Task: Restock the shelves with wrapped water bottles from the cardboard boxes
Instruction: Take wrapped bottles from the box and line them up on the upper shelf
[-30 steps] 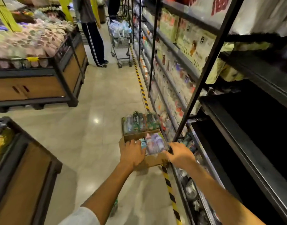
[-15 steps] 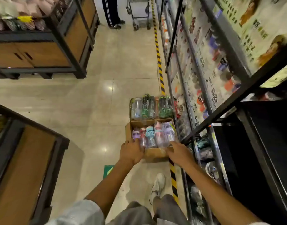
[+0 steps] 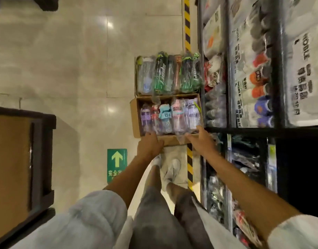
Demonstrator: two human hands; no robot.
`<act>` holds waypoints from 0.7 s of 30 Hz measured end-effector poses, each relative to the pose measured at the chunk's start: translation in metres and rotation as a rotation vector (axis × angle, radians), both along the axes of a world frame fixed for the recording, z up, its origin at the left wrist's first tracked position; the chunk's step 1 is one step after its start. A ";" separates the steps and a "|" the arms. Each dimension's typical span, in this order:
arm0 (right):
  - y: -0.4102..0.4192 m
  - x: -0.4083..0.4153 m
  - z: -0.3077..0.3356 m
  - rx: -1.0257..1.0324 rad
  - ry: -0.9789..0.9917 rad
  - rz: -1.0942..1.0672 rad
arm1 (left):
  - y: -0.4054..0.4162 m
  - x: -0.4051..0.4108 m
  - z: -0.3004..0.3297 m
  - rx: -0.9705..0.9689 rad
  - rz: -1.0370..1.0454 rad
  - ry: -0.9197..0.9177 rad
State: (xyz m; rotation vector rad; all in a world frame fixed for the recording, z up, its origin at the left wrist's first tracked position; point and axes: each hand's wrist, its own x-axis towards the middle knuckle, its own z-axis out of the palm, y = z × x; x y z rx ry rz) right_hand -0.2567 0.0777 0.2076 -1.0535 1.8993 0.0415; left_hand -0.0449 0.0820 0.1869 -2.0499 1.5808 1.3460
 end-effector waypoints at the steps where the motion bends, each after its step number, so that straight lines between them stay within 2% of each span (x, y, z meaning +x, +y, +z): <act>1: -0.011 -0.001 -0.019 0.013 -0.004 -0.024 | -0.010 0.000 -0.019 0.021 0.000 0.008; 6: -0.053 -0.003 -0.129 0.092 -0.007 -0.085 | -0.047 -0.002 -0.127 0.135 0.023 0.027; 12: -0.094 -0.002 -0.270 0.178 -0.062 -0.117 | -0.072 -0.016 -0.287 0.218 0.167 0.118; 16: -0.109 -0.008 -0.353 0.182 -0.006 -0.109 | -0.091 -0.036 -0.349 0.280 0.409 0.169; 21: -0.113 -0.007 -0.415 0.195 0.001 -0.128 | -0.099 -0.061 -0.423 0.353 0.689 0.266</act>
